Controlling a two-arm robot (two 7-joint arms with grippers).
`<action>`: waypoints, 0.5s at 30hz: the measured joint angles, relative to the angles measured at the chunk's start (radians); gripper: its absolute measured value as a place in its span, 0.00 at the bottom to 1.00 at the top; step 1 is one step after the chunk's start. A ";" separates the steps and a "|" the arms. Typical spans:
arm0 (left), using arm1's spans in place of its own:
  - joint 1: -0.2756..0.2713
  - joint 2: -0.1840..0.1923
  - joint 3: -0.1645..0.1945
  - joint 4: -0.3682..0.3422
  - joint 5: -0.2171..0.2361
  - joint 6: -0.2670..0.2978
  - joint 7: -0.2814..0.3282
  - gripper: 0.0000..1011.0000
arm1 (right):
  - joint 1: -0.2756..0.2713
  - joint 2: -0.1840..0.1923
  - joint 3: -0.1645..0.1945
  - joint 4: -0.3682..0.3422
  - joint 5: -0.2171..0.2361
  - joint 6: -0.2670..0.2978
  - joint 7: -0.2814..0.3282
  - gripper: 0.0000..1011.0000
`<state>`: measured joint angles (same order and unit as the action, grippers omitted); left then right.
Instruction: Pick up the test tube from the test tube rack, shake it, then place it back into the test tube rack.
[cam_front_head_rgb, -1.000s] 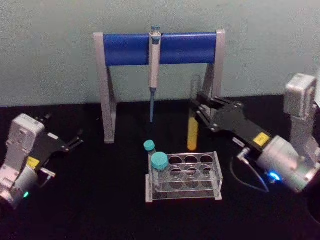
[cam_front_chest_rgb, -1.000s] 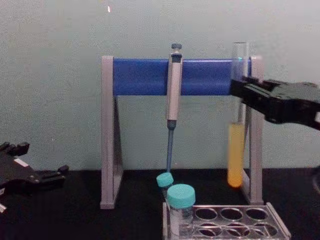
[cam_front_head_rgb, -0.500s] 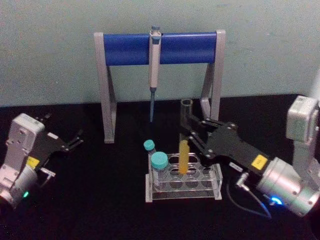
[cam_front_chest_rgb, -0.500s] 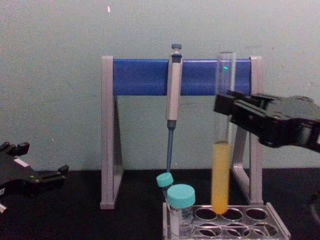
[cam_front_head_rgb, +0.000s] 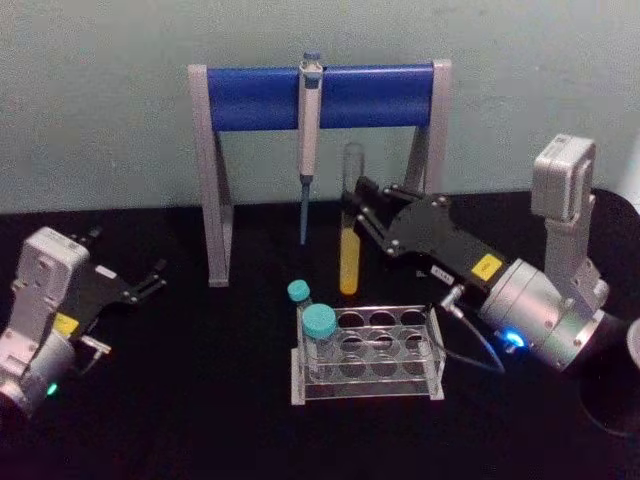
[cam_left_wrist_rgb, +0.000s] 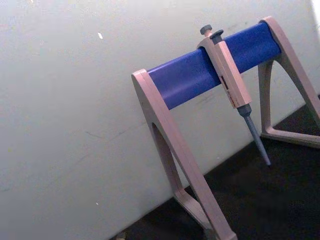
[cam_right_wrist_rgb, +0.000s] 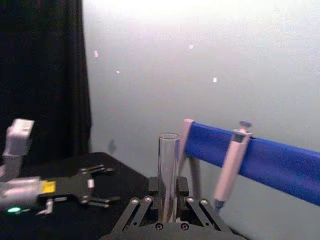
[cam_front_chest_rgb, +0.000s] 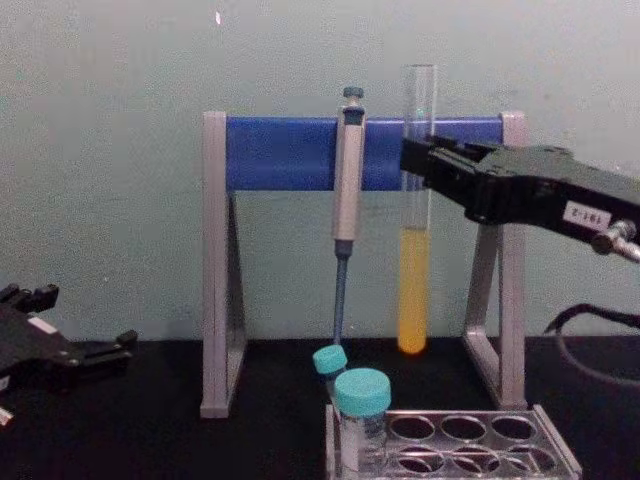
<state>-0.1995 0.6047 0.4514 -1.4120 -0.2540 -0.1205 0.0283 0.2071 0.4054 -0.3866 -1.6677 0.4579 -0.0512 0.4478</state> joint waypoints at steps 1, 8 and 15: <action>0.000 0.000 0.000 0.000 0.000 0.000 0.000 0.99 | 0.006 -0.003 0.003 0.008 -0.001 0.001 -0.006 0.22; 0.000 0.000 0.000 0.000 0.000 0.000 0.000 0.99 | 0.017 -0.008 0.020 0.029 -0.004 0.007 -0.023 0.22; 0.000 0.000 0.000 0.000 0.000 0.000 0.000 0.99 | 0.020 -0.009 0.026 0.034 -0.006 0.008 -0.024 0.22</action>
<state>-0.1995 0.6047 0.4514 -1.4120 -0.2539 -0.1205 0.0283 0.2267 0.3962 -0.3603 -1.6340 0.4524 -0.0437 0.4234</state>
